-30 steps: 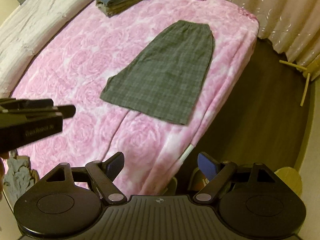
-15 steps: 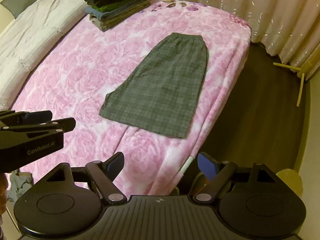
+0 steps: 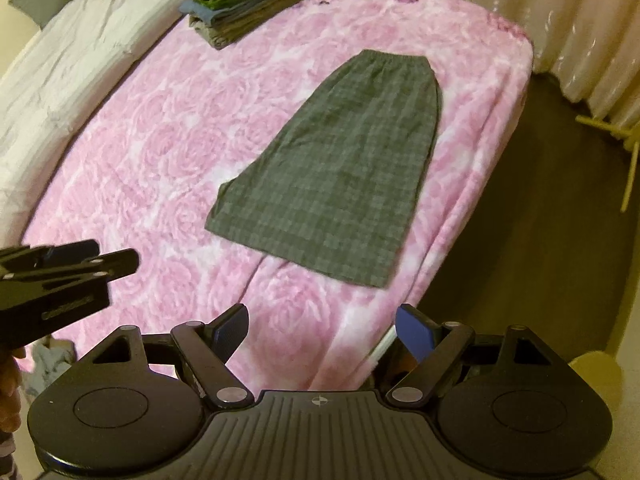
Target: Fold clothes
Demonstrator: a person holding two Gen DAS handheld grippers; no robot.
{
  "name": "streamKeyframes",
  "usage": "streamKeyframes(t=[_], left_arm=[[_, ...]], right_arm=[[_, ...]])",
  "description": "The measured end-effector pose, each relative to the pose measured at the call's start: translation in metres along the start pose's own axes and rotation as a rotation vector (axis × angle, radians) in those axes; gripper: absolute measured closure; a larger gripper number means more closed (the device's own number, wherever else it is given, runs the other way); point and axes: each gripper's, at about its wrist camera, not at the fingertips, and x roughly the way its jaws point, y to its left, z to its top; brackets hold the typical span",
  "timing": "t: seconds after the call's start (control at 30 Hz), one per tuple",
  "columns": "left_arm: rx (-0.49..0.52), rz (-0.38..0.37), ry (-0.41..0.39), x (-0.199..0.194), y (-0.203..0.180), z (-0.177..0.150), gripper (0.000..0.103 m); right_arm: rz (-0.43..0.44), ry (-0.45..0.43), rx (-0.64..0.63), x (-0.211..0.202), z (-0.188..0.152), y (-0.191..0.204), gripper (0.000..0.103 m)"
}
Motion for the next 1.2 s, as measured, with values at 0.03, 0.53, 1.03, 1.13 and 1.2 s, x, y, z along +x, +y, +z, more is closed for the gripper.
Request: streamKeyframes(t=[0.03,0.53,1.03,1.13,1.2], left_arm=[[-0.016,0.013,-0.004,0.004,0.002,0.002,0.061],[-0.274,-0.21,0.105,0.121,0.017,0.01,0.068],[-0.544,-0.432,0.173,0.222,0.101,-0.025,0.066],[-0.574,-0.458,0.184,0.237,0.118,-0.023,0.066],[-0.621,-0.499,0.201,0.246,0.126,-0.026,0.065]], right_arm=[[0.022,0.005,0.026,0.003,0.004,-0.01,0.02],[0.55,0.071,0.648,0.115,0.012,-0.194,0.039],[0.554,0.002,0.721,0.191,-0.009,-0.186,0.05],[0.554,-0.016,0.727,0.193,-0.014,-0.181,0.05],[0.554,-0.029,0.731,0.194,-0.017,-0.178,0.05]])
